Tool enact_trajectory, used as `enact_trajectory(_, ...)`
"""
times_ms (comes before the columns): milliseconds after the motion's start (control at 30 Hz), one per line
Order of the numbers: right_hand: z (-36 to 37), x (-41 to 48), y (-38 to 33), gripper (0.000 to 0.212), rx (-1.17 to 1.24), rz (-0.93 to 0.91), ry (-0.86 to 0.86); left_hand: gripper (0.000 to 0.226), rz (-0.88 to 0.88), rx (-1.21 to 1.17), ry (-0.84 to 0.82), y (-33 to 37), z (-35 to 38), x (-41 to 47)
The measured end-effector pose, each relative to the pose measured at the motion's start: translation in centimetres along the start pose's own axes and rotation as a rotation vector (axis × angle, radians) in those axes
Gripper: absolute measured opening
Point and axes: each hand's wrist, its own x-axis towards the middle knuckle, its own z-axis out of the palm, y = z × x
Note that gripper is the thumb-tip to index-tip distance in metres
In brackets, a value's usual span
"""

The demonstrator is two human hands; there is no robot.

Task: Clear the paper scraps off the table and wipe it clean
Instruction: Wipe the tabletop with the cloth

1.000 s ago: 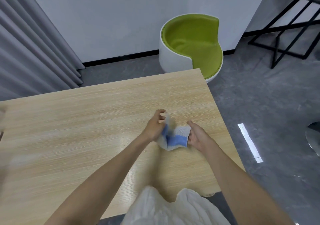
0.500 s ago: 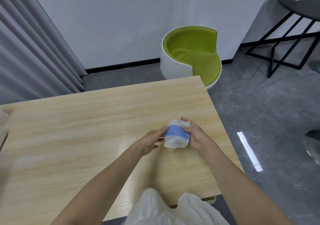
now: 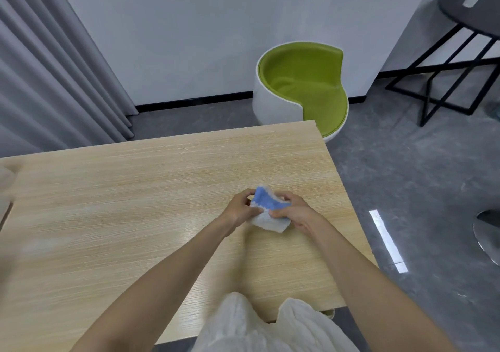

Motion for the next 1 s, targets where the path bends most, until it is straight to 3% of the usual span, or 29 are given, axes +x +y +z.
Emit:
enact_trajectory(133,0.2,0.7,-0.5,0.051,-0.182,0.005,-0.016,0.033,0.033,-0.034,-0.013,0.2,-1.0,0.8)
enact_trajectory(400,0.4,1.4,-1.4,0.028,-0.166,-0.029,-0.051,0.05,-0.035,-0.369,-0.026,-0.3,-1.9,1.8)
enact_trajectory(500,0.8,1.8,-1.7,0.013,-0.139,-0.009,-0.01,0.053,-0.034,-0.4,0.114,-0.4,-1.6,2.1)
enact_trajectory(567,1.0,2.2,-1.6,0.012,-0.121,-0.034,0.033,0.059,-0.086,-0.45,0.183,-0.6,-1.1,2.2)
enact_trajectory(667,1.2,2.4,-1.8,0.009,-0.028,-0.052,0.032,0.07,-0.27,-0.472,0.03,-0.8,0.5,1.9)
enact_trajectory(767,1.2,2.5,-2.0,0.011,0.009,-0.068,-0.013,0.058,-0.373,-0.657,-0.135,-0.8,2.3,2.2)
enact_trajectory(867,0.6,2.6,-1.4,0.015,0.032,-0.083,-0.062,0.034,-0.438,-0.814,-0.08,-0.5,3.2,2.7)
enact_trajectory(1000,-0.2,3.0,-0.3,0.013,0.018,-0.014,-0.183,0.026,-0.424,-0.952,0.009,-0.8,3.5,3.6)
